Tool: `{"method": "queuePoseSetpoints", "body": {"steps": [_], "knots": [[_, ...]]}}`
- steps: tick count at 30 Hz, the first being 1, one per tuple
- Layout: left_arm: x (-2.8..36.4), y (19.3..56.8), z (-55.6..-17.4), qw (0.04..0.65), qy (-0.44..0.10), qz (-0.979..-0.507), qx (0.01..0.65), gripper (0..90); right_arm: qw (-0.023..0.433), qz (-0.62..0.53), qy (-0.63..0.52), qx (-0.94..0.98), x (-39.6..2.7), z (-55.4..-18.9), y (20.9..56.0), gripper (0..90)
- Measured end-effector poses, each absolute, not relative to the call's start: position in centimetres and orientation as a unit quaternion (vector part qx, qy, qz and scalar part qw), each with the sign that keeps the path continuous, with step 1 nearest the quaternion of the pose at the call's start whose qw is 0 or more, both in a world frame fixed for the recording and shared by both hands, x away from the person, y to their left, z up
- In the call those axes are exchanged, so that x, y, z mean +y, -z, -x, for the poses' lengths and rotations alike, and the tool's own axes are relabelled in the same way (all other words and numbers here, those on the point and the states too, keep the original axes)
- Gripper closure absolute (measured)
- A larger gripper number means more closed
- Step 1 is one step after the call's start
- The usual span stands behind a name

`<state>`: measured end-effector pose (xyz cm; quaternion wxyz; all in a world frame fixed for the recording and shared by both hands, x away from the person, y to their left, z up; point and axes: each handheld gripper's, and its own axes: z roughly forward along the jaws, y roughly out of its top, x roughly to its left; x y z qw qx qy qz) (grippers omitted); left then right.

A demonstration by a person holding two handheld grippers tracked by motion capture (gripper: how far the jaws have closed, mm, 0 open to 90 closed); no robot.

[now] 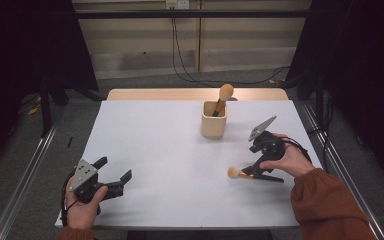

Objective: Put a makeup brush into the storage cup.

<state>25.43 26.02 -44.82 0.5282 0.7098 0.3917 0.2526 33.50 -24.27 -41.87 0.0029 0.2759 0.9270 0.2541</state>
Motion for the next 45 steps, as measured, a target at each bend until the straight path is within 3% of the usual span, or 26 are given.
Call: {"method": "queuePoseSetpoints", "body": {"steps": [11, 22, 26, 29, 37, 40, 45], "knots": [[26.1, 44.8, -25.4, 0.53, -0.253, -0.706, 0.395, 3.5, -0.017, -0.273, -0.198, 0.941, -23.3, -34.1, 42.8, 4.1], [26.1, 44.8, -25.4, 0.528, -0.253, -0.709, 0.393, 3.5, -0.023, -0.238, -0.156, 0.958, -22.3, -34.0, 44.1, 12.7], [26.0, 44.8, -25.4, 0.529, -0.253, -0.709, 0.393, 3.5, -0.017, -0.218, -0.137, 0.966, -21.9, -33.9, 44.8, 17.8], [26.0, 44.8, -25.4, 0.529, -0.253, -0.709, 0.392, 3.5, -0.014, -0.208, -0.132, 0.969, -21.6, -33.8, 45.1, 27.9], [26.0, 44.8, -25.4, 0.529, -0.253, -0.71, 0.391, 3.5, 0.007, -0.193, -0.115, 0.974, -21.2, -33.4, 45.3, 37.3], [26.0, 44.8, -25.4, 0.528, -0.253, -0.71, 0.391, 3.5, 0.006, -0.182, -0.117, 0.976, -21.1, -33.3, 45.2, 46.6], [26.0, 44.8, -25.4, 0.527, -0.252, -0.711, 0.392, 3.5, -0.002, -0.183, -0.118, 0.976, -21.1, -33.3, 45.1, 52.5]]}}
